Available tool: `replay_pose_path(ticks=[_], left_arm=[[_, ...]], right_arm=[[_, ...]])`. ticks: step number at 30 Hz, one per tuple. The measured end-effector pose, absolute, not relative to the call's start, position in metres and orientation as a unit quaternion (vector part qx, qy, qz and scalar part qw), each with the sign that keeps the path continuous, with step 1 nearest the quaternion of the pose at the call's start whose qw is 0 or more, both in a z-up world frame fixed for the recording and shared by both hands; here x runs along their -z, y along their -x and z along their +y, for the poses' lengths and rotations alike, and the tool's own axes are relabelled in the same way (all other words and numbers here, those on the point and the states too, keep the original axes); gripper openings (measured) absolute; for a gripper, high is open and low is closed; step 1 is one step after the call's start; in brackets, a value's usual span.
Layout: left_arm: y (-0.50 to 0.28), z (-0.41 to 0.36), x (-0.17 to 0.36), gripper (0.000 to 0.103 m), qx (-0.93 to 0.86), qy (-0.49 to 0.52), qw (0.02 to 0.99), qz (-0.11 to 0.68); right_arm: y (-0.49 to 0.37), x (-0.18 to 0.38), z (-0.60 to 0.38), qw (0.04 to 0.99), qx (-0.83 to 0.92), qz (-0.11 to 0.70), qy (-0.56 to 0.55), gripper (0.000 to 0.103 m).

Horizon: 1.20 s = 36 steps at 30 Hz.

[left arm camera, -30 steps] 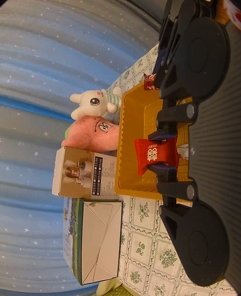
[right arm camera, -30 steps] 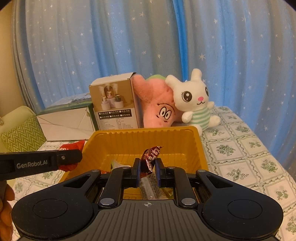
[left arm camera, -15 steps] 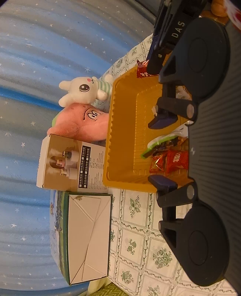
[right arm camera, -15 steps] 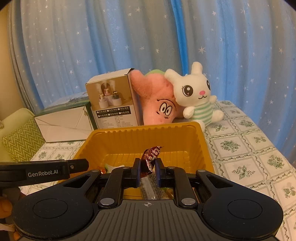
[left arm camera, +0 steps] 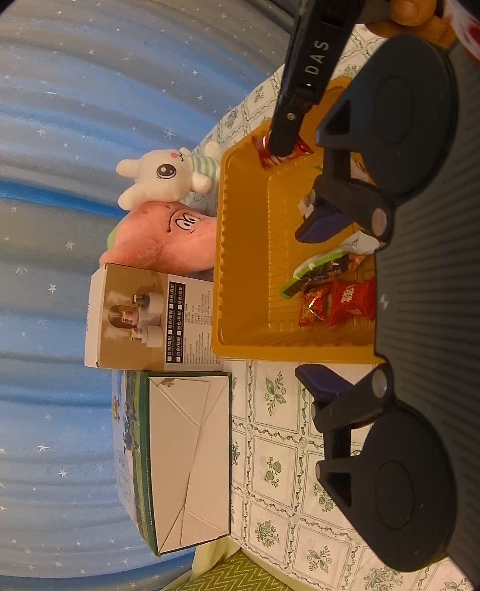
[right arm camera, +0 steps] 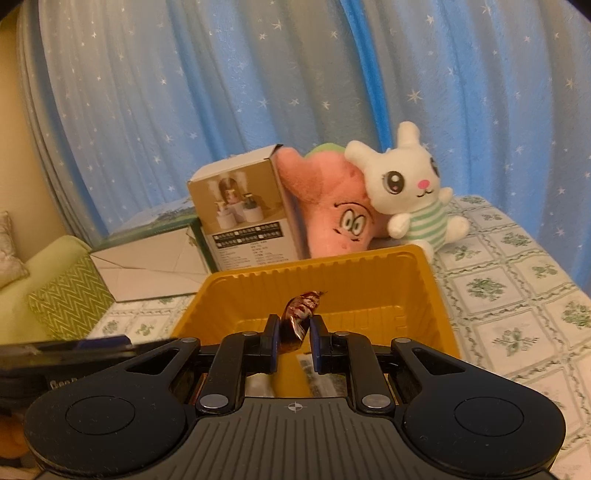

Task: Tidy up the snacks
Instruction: 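Open both tools to drop the candies into the basket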

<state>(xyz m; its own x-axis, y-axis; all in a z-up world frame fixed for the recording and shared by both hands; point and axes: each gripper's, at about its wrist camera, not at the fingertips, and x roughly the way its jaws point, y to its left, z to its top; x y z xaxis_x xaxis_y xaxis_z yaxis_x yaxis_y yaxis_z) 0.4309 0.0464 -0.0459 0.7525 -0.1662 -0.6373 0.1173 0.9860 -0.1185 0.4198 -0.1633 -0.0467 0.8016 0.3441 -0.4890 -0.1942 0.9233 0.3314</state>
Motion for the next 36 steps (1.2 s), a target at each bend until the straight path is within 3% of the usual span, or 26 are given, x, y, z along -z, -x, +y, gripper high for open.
replay_pose_path(ticks=[20,36], left_arm=[[-0.402,0.035,0.045,0.075,0.083,-0.003,0.939,0.334],[-0.324,0.024,0.033,0.075,0.095,-0.004,0.941,0.325]], right_arm=[[-0.401,0.035,-0.188,0.951,-0.098,0.253,-0.152,0.033],[-0.316,0.037,-0.198,0.947,-0.094,0.283,-0.117,0.034]])
